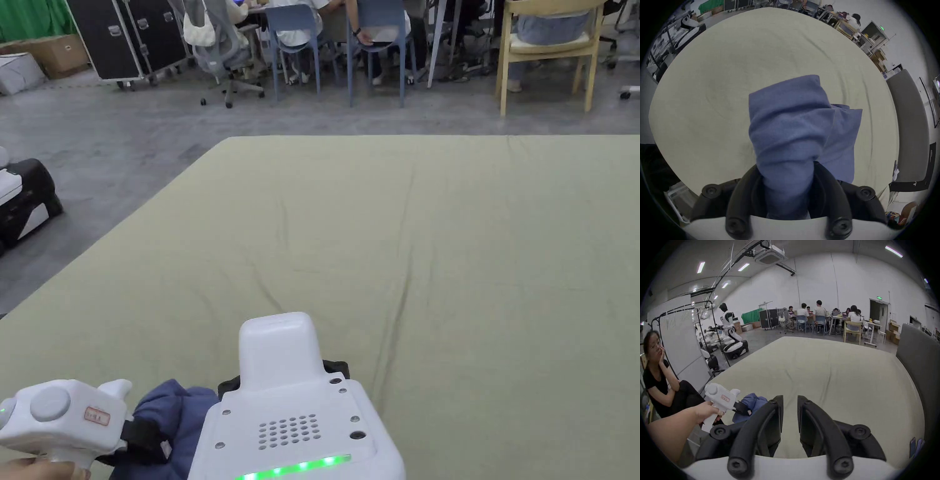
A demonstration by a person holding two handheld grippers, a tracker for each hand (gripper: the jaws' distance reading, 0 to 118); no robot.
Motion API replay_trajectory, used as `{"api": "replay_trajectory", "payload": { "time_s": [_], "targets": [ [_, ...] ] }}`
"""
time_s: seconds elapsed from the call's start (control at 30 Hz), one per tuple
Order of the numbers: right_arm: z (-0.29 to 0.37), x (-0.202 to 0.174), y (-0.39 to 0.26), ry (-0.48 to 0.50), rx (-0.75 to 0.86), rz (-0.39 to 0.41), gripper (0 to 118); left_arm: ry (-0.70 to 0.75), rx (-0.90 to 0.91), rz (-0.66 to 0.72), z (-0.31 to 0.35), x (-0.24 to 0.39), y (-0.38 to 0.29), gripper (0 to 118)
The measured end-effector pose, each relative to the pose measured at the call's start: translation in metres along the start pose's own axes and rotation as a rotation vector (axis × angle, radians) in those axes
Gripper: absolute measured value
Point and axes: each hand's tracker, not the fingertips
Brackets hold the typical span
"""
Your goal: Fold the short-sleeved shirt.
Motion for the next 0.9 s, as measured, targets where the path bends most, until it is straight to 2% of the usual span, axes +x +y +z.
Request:
{"api": "replay_trajectory", "payload": {
  "time_s": [0.03,0.07,0.1,0.13,0.17,0.2,0.27,0.37,0.47,0.5,0.53,0.57,0.63,0.67,0.73,0.77,0.83,0.9],
  "targets": [
    [-0.001,0.002,-0.001,0.003,-0.016,-0.011,22,0.007,0.004,0.013,0.0,0.001,-0.001,38],
    [-0.002,0.004,-0.002,0.006,-0.028,-0.016,22,0.026,0.008,0.014,-0.001,0.002,-0.001,51],
    [-0.001,0.005,-0.004,0.01,-0.033,-0.02,22,0.102,0.021,-0.011,-0.001,0.006,-0.001,92],
    [-0.001,0.006,-0.005,0.011,-0.036,-0.022,22,0.247,0.039,-0.049,0.0,0.006,0.001,115],
    [-0.001,0.007,-0.005,0.01,-0.038,-0.023,22,0.328,0.078,-0.065,0.004,0.007,0.001,118],
    [-0.001,0.009,-0.006,0.009,-0.04,-0.026,22,0.349,0.152,-0.082,0.015,0.005,0.0,118],
    [0.0,0.011,-0.005,0.009,-0.043,-0.033,22,0.36,0.286,-0.026,0.04,0.01,-0.003,118],
    [0.002,0.016,-0.002,0.007,-0.04,-0.042,23,0.301,0.305,0.064,0.061,0.012,-0.002,118],
    [0.006,0.023,0.002,0.0,-0.026,-0.047,24,0.32,0.295,0.062,0.077,0.025,0.0,117],
    [0.008,0.026,0.003,-0.005,-0.019,-0.051,24,0.32,0.301,0.052,0.084,0.032,-0.002,90],
    [0.01,0.032,0.004,-0.009,-0.015,-0.058,24,0.323,0.345,0.011,0.095,0.042,-0.003,28],
    [0.012,0.038,0.006,-0.009,-0.009,-0.067,24,0.358,0.415,-0.012,0.105,0.056,-0.005,0],
    [0.015,0.055,0.009,-0.014,-0.002,-0.079,24,0.453,0.495,-0.057,0.123,0.088,-0.012,0],
    [0.016,0.065,0.01,-0.023,0.004,-0.085,24,0.433,0.572,-0.067,0.139,0.097,-0.003,0],
    [0.021,0.09,0.012,-0.037,0.012,-0.088,24,0.333,0.615,-0.137,0.161,0.129,-0.001,0],
    [0.024,0.103,0.013,-0.05,0.019,-0.086,24,0.338,0.638,-0.18,0.17,0.15,-0.003,0],
    [0.033,0.134,0.015,-0.119,0.052,-0.097,24,0.351,0.717,-0.237,0.175,0.194,-0.017,0],
    [0.044,0.166,0.016,-0.197,0.087,-0.111,25,0.298,0.793,-0.285,0.185,0.233,-0.027,0]
  ]
}}
